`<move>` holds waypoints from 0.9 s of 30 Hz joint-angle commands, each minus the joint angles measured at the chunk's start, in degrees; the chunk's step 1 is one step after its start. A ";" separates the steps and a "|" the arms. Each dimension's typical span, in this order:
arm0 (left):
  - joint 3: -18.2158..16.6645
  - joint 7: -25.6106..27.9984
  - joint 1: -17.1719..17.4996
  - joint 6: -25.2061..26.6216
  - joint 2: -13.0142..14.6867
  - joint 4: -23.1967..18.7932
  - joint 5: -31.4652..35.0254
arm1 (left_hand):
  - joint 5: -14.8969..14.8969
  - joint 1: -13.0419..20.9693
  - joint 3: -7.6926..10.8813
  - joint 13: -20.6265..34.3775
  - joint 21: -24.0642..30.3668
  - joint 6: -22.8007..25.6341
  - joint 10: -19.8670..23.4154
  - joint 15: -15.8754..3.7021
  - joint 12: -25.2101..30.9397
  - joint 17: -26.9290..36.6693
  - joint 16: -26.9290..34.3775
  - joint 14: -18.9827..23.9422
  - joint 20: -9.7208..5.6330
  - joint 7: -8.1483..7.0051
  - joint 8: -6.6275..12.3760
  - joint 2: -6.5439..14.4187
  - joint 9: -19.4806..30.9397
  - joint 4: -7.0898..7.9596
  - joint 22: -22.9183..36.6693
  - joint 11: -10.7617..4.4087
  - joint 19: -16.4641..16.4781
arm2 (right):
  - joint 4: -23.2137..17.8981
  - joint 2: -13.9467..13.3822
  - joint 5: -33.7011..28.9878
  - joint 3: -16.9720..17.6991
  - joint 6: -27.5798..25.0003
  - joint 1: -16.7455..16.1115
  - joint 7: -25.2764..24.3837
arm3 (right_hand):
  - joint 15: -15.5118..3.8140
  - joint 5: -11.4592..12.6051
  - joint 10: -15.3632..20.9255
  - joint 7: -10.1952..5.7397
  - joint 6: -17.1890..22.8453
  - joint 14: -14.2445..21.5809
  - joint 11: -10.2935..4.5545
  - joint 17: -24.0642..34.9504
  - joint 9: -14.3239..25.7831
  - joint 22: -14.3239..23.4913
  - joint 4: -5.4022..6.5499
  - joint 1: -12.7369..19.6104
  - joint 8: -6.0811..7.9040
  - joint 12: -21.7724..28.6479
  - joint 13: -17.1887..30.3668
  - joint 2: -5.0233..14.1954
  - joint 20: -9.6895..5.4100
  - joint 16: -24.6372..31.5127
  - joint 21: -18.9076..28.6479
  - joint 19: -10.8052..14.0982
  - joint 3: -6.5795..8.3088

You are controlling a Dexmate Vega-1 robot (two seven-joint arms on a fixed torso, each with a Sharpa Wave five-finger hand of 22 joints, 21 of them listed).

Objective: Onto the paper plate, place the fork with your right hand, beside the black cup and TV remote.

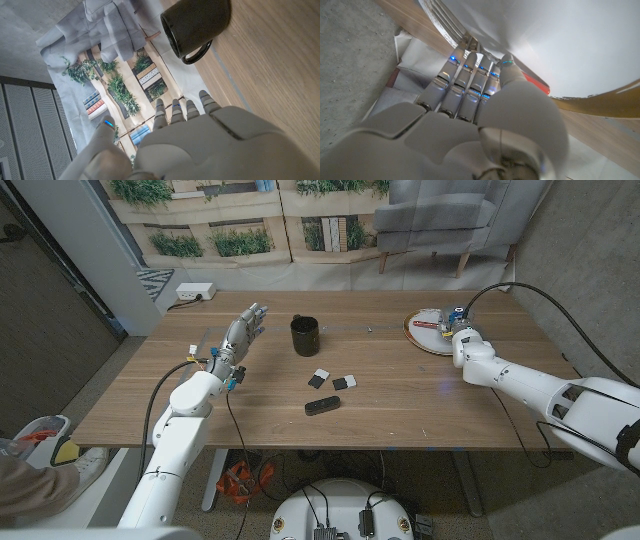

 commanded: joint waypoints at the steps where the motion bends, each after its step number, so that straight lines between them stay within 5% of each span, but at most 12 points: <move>1: -0.06 -0.09 -0.03 -0.45 -0.07 0.37 -0.22 | 0.02 -0.06 -0.16 0.21 -0.23 0.35 0.28 0.11 0.32 0.11 0.30 -0.34 0.17 0.00 0.26 -0.18 0.31 0.19 0.15 0.14 -0.19 | -0.74 -0.23 0.37 0.03 -1.03 -0.36 0.36 | -7.82 0.34 -1.02 -1.30 0.39 -0.68 0.29 -0.02 4.45 0.01 0.02 0.49 1.26 -0.52 0.01 0.17 0.15 -0.60 0.24 -0.27 -0.17; 27: -0.47 -0.28 0.40 -0.63 -0.09 0.68 -0.72 | 0.03 0.09 -0.12 0.21 -0.21 0.37 0.29 0.16 0.31 0.08 0.28 -0.38 0.20 0.00 0.21 -0.03 0.32 0.18 0.15 0.17 -0.21 | -3.28 -1.22 -0.09 -0.18 -2.89 -0.61 1.83 | -6.74 0.09 -6.29 0.04 -8.47 -5.00 2.24 -0.45 2.68 -0.50 1.80 -5.67 -3.92 -3.66 -1.49 -3.85 1.79 -3.58 -0.08 -1.55 -3.69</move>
